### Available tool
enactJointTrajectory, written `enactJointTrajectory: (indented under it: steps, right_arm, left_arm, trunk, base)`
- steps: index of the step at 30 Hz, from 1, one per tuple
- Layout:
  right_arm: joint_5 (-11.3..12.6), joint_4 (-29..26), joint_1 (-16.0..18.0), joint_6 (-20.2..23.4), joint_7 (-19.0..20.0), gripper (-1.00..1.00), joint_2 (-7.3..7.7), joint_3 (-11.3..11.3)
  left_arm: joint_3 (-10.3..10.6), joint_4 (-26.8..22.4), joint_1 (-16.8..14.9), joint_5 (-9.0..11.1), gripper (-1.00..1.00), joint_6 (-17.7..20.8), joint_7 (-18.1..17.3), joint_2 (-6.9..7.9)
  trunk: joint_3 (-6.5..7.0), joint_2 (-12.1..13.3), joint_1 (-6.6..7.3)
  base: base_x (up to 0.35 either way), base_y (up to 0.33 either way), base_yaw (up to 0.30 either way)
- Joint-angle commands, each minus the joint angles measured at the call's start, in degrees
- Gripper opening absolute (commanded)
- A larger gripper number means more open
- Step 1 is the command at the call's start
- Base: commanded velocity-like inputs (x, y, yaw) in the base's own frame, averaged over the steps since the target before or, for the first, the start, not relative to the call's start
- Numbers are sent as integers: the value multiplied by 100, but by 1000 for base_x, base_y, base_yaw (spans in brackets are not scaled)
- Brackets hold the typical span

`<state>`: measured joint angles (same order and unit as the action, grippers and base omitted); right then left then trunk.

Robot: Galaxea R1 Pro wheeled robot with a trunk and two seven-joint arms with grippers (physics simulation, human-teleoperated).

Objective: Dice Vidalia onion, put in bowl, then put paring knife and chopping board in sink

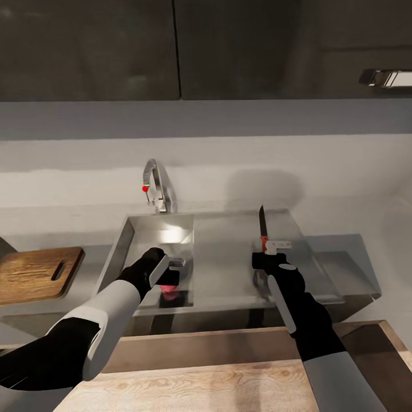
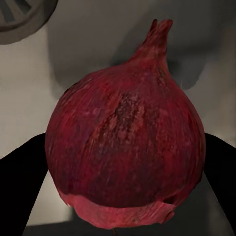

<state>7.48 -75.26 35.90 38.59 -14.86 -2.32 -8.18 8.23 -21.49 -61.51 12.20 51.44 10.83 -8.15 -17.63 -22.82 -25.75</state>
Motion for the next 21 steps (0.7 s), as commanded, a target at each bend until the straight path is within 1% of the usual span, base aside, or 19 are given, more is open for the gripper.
enactJointTrajectory:
  steps: [1, 10, 21]
  right_arm:
    - [61, -6, 5, 17, -52, -100, 2, -8]
    - [61, -6, 5, 17, -60, -100, 0, -1]
    - [61, -6, 5, 17, -61, -100, -3, 0]
  left_arm:
    - [43, -4, -2, 36, -100, 24, 41, 5]
    - [43, -4, -1, 33, -100, 24, 42, 6]
    - [43, -10, -1, 31, -100, 26, 40, 6]
  trunk:
    - [-11, -10, -4]
    - [-6, -10, -4]
    - [85, -10, -4]
  base:
    - [0, 0, 0]
    - [0, 0, 0]
    - [0, 0, 0]
